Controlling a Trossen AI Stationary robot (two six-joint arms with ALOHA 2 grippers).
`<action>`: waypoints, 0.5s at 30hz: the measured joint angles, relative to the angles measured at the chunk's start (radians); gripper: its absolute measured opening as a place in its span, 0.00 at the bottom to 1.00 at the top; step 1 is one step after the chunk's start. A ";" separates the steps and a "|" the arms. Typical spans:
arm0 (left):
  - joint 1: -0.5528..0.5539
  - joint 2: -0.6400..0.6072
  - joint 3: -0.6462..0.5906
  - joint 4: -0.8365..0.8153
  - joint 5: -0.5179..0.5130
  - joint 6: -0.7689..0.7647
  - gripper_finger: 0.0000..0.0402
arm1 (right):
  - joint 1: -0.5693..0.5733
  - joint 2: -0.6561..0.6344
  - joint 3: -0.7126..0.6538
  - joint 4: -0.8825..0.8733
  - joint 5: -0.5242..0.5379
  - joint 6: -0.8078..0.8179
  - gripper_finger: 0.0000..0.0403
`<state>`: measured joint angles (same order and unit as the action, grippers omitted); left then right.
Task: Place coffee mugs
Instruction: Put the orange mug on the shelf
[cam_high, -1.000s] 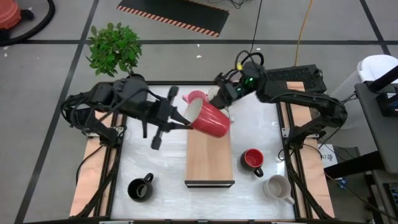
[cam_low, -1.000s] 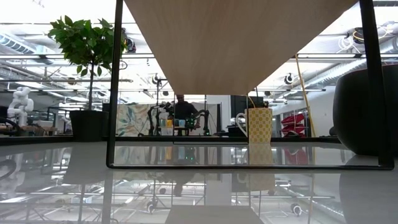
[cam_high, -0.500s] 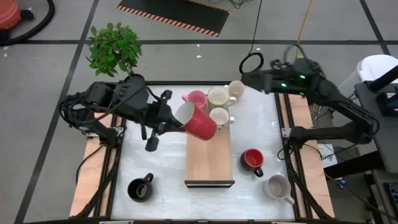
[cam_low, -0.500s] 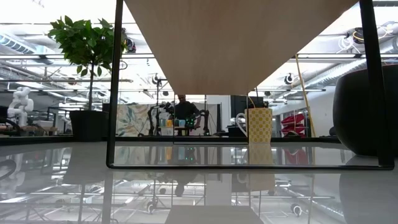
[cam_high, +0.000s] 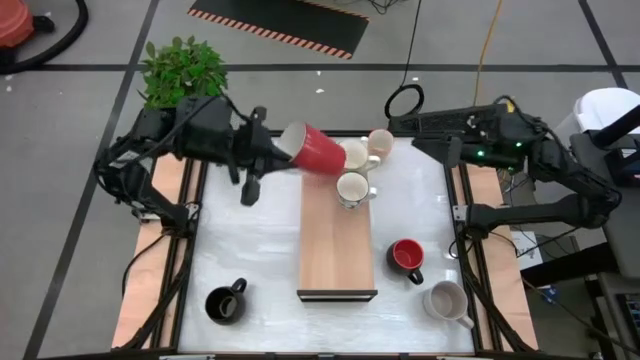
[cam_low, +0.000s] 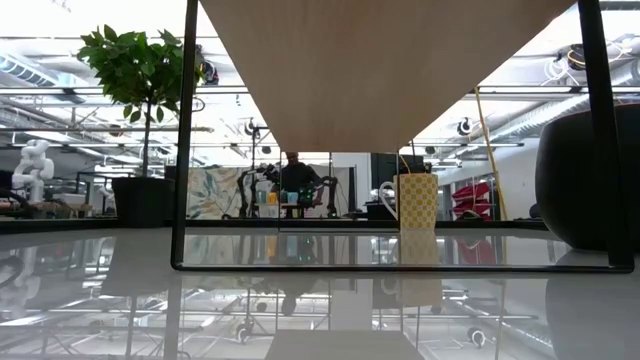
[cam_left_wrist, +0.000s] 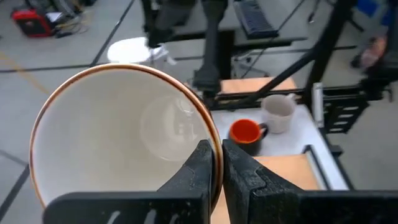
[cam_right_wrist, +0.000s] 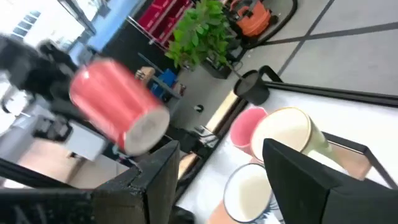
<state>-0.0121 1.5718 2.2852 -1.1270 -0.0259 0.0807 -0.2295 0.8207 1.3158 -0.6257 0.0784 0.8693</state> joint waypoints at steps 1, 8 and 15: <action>0.019 0.004 0.000 -0.002 0.005 0.009 0.04 | 0.005 0.002 -0.010 0.003 0.007 -0.003 0.54; 0.082 0.043 0.001 -0.093 0.030 -0.004 0.04 | 0.017 -0.001 -0.138 0.109 0.025 0.028 0.54; 0.052 0.125 0.000 -0.305 0.033 0.002 0.04 | 0.019 -0.033 -0.310 0.347 -0.004 0.114 0.54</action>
<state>0.0403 1.6972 2.2849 -1.4322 0.0074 0.0822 -0.2104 0.7874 1.0058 -0.2787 0.0739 0.9836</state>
